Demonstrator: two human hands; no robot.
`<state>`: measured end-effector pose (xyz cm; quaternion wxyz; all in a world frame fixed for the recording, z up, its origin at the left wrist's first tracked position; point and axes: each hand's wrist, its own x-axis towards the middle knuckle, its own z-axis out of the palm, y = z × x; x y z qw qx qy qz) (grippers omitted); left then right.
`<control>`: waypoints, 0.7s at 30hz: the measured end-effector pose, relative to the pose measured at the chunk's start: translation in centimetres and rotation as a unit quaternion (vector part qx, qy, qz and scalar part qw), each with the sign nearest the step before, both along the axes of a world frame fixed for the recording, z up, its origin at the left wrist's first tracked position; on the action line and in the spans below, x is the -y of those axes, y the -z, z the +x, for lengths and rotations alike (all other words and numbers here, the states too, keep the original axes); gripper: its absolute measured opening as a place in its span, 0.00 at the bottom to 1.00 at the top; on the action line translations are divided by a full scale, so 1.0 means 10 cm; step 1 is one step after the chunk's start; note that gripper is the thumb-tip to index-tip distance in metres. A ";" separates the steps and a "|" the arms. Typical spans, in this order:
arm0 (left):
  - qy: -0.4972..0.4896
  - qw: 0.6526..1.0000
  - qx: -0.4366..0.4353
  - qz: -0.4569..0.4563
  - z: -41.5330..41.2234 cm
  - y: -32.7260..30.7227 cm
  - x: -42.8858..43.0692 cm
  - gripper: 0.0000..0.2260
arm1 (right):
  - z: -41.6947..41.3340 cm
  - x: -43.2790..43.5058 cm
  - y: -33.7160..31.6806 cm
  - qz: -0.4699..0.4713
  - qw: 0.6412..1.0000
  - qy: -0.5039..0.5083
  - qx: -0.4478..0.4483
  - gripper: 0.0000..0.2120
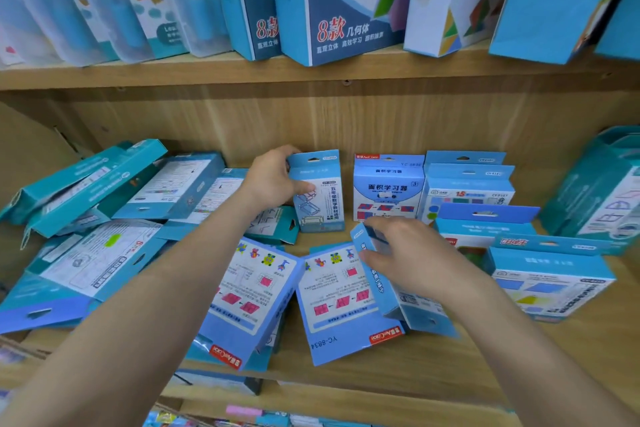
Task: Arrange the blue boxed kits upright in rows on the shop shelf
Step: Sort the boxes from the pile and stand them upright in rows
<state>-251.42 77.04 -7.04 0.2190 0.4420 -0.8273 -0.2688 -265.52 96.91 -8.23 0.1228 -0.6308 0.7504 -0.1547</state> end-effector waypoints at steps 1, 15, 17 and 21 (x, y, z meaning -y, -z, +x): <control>-0.009 1.000 -0.004 -0.025 -0.04 0.01 -0.01 0.24 | 0.00 -0.04 0.01 0.007 1.000 0.001 0.009 0.23; -0.047 0.992 -0.058 -0.106 -0.22 0.19 -0.10 0.33 | 0.15 -0.40 0.12 0.064 0.997 0.049 0.018 0.19; -0.048 0.992 -0.073 -0.092 -0.19 0.19 -0.13 0.32 | 0.18 -0.40 0.17 0.063 0.995 0.068 0.029 0.17; -0.024 0.989 -0.052 -0.137 -0.10 0.21 -0.15 0.22 | 0.20 -0.43 0.23 0.073 0.993 0.086 0.045 0.18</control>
